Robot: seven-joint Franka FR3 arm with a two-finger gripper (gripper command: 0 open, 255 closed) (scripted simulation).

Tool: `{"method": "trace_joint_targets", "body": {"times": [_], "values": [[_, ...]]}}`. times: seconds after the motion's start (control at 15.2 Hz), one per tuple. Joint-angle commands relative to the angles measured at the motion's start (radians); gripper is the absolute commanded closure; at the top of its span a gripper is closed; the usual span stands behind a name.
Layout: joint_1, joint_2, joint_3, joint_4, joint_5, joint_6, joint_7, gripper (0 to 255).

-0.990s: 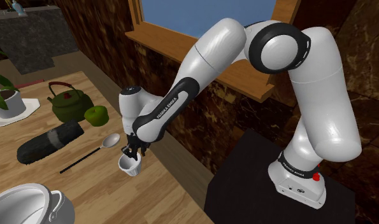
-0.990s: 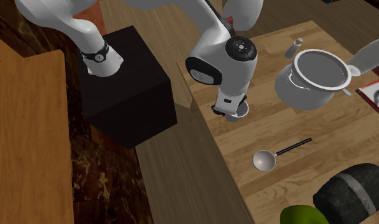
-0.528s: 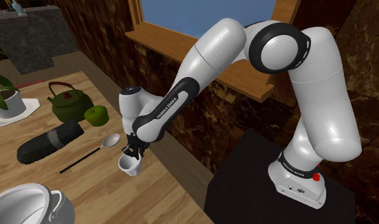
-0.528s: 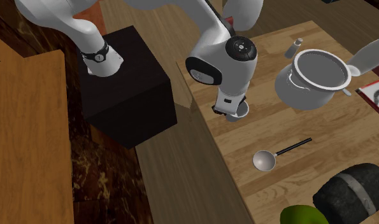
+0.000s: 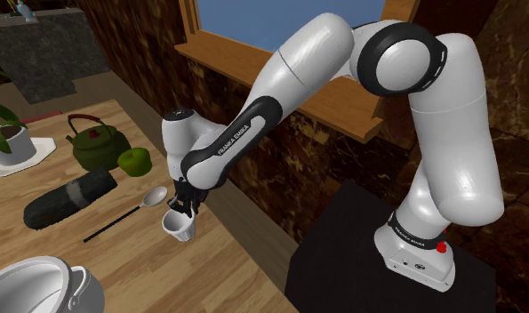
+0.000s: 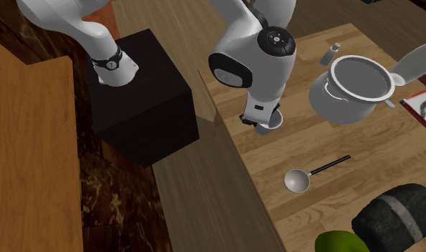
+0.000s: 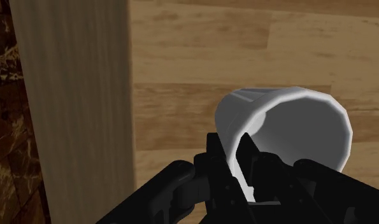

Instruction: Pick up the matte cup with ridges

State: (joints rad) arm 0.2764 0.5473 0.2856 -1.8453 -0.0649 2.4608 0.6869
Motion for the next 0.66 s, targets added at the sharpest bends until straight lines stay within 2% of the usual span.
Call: {"method": "trace_joint_targets", "body": {"times": [0.0, 0.59], "values": [[-0.003, -0.022, 0.005, -0.004, 0.006, -0.018, 0.0, 255], [-0.013, -0.083, 0.018, 0.008, 0.023, -0.09, -0.005, 255]]}}
